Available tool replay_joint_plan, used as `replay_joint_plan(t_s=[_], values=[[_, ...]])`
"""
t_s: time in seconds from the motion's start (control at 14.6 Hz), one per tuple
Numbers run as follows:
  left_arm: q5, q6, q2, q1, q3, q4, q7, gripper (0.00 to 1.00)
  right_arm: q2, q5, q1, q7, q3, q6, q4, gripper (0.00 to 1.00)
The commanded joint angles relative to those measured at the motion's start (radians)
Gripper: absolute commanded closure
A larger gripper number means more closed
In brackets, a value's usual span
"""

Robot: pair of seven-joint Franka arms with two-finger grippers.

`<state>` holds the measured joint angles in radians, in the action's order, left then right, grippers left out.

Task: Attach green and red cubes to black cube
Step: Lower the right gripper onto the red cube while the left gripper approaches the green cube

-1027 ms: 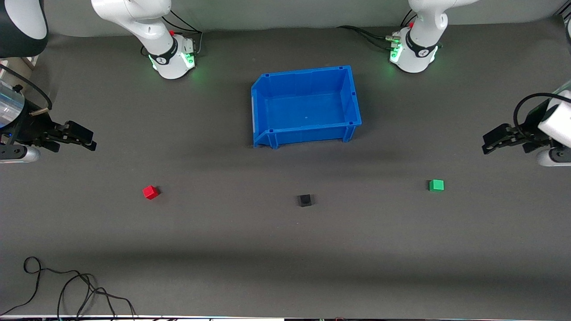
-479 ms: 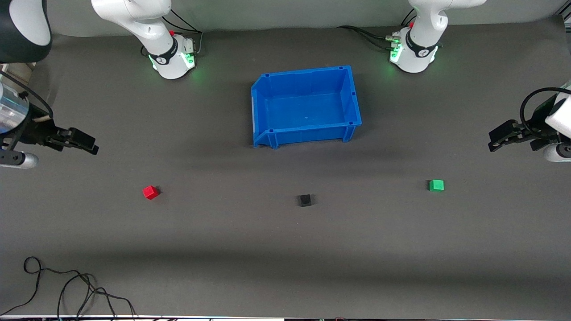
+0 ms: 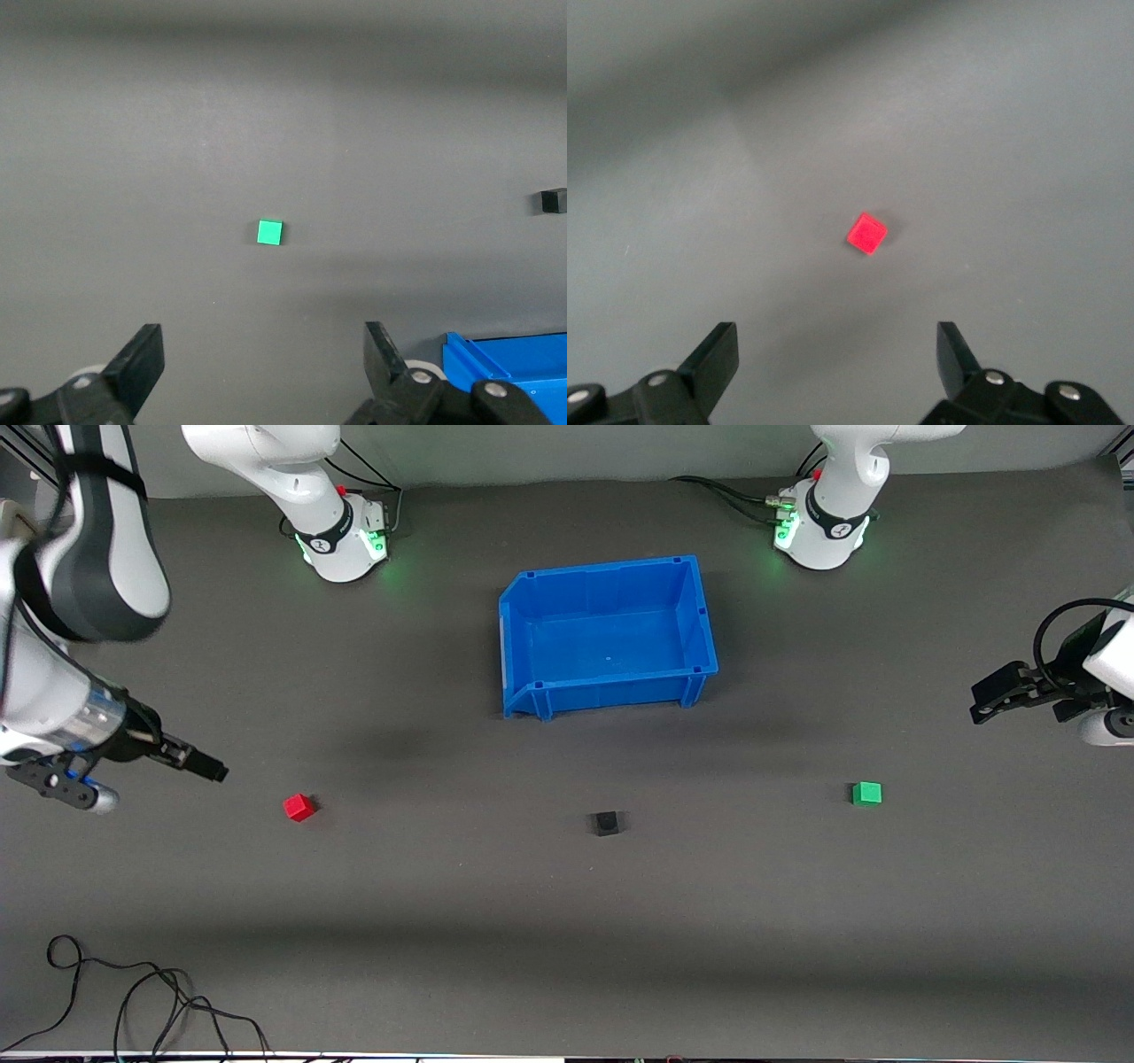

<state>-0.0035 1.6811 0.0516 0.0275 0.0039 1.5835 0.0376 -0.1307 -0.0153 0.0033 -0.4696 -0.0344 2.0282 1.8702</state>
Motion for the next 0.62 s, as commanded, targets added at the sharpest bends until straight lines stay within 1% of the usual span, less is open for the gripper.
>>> replay_joint_plan(t_s=[0.0, 0.07, 0.14, 0.27, 0.34, 0.55], values=[[-0.003, -0.034, -0.003, 0.02, 0.016, -0.011, 0.005, 0.0, -0.019, 0.003, -0.005, -0.291, 0.001, 0.122, 0.081, 0.01], [-0.012, -0.046, -0.001, 0.017, 0.018, -0.011, 0.037, 0.0, -0.045, 0.006, 0.001, -0.411, 0.002, 0.144, 0.089, 0.0], [-0.021, -0.06, 0.002, 0.015, 0.019, -0.011, 0.111, 0.0, -0.097, 0.005, 0.001, -0.508, 0.002, 0.153, 0.084, 0.0], [-0.044, -0.078, 0.011, -0.007, 0.024, -0.013, 0.275, 0.0, -0.177, 0.003, 0.0, -0.54, -0.002, 0.188, 0.08, 0.0], [-0.07, -0.08, 0.013, -0.009, 0.025, -0.013, 0.351, 0.0, -0.188, 0.002, 0.0, -0.552, -0.005, 0.21, 0.081, 0.0], [-0.154, -0.084, 0.036, -0.06, 0.025, -0.007, 0.693, 0.0, -0.225, -0.061, -0.029, -0.627, -0.007, 0.213, 0.086, 0.0]])
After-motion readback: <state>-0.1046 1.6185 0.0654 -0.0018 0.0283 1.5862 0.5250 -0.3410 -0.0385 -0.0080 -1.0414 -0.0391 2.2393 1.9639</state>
